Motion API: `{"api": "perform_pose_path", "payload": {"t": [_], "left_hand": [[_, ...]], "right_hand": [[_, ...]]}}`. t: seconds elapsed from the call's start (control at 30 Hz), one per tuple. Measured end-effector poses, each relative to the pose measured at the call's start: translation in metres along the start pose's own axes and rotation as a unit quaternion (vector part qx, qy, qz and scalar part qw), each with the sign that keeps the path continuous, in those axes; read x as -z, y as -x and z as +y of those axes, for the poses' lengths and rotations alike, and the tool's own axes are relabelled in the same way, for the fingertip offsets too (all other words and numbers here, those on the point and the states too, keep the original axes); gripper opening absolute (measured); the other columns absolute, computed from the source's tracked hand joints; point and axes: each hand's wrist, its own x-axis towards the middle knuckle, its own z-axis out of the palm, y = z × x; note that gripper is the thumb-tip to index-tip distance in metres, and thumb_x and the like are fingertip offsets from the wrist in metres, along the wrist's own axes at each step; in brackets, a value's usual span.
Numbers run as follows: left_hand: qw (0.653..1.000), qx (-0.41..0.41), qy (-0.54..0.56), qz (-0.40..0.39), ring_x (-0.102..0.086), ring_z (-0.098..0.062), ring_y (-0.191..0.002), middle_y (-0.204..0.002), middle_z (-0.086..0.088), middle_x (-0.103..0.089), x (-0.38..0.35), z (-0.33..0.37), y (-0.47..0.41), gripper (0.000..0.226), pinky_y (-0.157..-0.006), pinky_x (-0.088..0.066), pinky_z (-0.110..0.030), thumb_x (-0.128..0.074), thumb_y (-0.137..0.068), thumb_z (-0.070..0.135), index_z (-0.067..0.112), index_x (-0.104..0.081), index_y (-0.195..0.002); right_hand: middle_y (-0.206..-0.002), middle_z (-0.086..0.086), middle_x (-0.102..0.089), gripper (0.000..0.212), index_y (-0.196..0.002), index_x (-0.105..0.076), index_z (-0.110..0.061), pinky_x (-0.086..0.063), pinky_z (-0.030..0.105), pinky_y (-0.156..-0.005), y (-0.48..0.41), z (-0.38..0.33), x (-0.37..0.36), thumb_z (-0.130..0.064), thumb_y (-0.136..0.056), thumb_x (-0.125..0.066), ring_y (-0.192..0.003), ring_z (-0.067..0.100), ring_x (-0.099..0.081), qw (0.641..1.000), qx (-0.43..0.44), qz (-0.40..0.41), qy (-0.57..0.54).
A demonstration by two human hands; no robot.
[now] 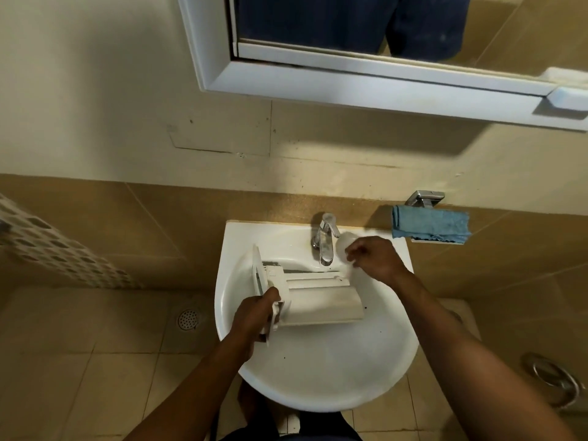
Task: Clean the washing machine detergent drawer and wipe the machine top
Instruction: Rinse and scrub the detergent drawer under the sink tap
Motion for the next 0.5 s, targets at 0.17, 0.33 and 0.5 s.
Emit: {"api": "perform_pose_path", "payload": {"t": [0.17, 0.33, 0.5], "left_hand": [[1.000, 0.010, -0.005, -0.008, -0.069, -0.030, -0.086, -0.091, -0.014, -0.076, 0.003, 0.005, 0.000, 0.040, -0.086, -0.059, -0.051, -0.058, -0.096, 0.050, 0.013, -0.073, -0.099], [1.000, 0.013, -0.008, -0.022, -0.068, -0.030, -0.086, -0.091, -0.013, -0.075, 0.005, 0.006, 0.003, 0.041, -0.085, -0.058, -0.052, -0.059, -0.095, 0.050, 0.012, -0.074, -0.103], [0.999, 0.013, -0.009, -0.028, -0.068, -0.029, -0.088, -0.093, -0.012, -0.074, 0.008, 0.006, 0.005, 0.040, -0.083, -0.057, -0.048, -0.058, -0.095, 0.049, 0.014, -0.073, -0.105]], "right_hand": [[-0.098, -0.003, -0.077, 0.030, -0.087, -0.071, -0.039, -0.061, 0.046, -0.085, 0.004, -0.040, 0.003, -0.010, -0.093, -0.064, -0.091, 0.017, -0.073, 0.980, 0.068, 0.126, -0.140], [-0.080, -0.019, -0.071, 0.041, -0.069, -0.068, -0.046, -0.062, 0.051, -0.078, 0.007, -0.057, -0.004, -0.012, -0.091, -0.065, -0.081, 0.018, -0.074, 0.984, 0.049, 0.134, -0.105], [-0.081, -0.009, -0.077, 0.029, -0.069, -0.075, -0.043, -0.062, 0.048, -0.080, 0.011, -0.061, -0.021, -0.022, -0.087, -0.066, -0.083, 0.018, -0.075, 0.968, -0.011, 0.175, -0.178]]}}
